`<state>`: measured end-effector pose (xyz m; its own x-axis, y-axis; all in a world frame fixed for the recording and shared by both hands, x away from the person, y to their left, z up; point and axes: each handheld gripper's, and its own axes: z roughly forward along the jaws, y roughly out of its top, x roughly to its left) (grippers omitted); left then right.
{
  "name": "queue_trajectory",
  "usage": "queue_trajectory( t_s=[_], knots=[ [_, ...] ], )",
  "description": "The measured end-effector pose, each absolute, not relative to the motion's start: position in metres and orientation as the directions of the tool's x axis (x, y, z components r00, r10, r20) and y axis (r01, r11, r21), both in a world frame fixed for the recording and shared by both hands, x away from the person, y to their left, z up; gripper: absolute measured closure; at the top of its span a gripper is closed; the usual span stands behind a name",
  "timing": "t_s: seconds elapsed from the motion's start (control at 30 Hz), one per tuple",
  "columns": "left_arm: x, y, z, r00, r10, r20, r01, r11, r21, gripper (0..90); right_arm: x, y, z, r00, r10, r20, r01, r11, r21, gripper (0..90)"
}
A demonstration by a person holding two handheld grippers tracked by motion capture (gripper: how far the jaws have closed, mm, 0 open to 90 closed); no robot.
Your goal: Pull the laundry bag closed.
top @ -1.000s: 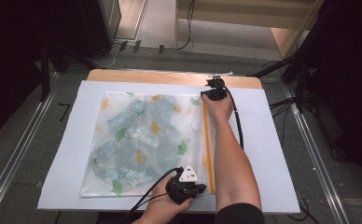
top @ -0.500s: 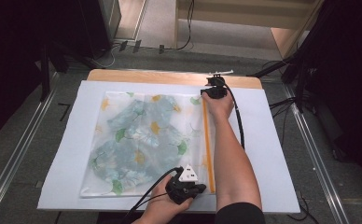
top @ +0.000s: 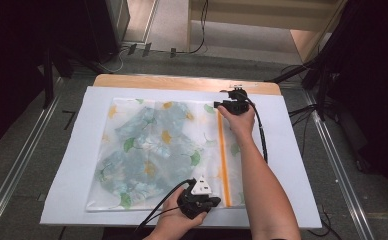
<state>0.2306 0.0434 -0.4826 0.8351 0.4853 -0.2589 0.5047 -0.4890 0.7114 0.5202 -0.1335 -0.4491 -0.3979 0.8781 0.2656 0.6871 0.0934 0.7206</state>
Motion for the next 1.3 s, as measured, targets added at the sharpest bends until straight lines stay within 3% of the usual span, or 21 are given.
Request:
queue_trajectory(
  t_s=[0.1,0.3,0.43,0.6,0.8,1.03,1.3],
  knots=[
    [0.23,0.044,-0.482,0.841,0.48,-0.248,0.493,-0.494,0.716,81.2,0.511,-0.135,-0.447,-0.416,0.869,0.267,0.675,0.099,0.731,49.9],
    [0.232,0.053,-0.478,0.84,0.452,-0.298,0.498,-0.427,0.755,54.5,0.492,-0.132,-0.446,-0.459,0.848,0.265,0.652,0.119,0.749,44.1],
    [0.233,0.061,-0.474,0.834,0.456,-0.311,0.501,-0.389,0.773,42.9,0.478,-0.129,-0.444,-0.484,0.836,0.258,0.636,0.133,0.76,40.9],
    [0.233,0.072,-0.466,0.831,0.496,-0.252,0.469,-0.381,0.797,16.1,0.46,-0.129,-0.442,-0.502,0.823,0.267,0.62,0.127,0.774,34.2],
    [0.242,0.097,-0.452,0.823,0.506,-0.258,0.456,-0.319,0.83,2.3,0.435,-0.137,-0.441,-0.534,0.802,0.267,0.601,0.138,0.787,28.6],
    [0.258,0.134,-0.444,0.781,0.551,-0.296,0.488,-0.242,0.838,0.0,0.406,-0.151,-0.441,-0.545,0.794,0.268,0.592,0.138,0.794,23.1],
    [0.267,0.165,-0.44,0.759,0.607,-0.236,0.457,-0.239,0.857,0.0,0.378,-0.168,-0.444,-0.553,0.791,0.261,0.579,0.14,0.803,14.2]
  ],
)
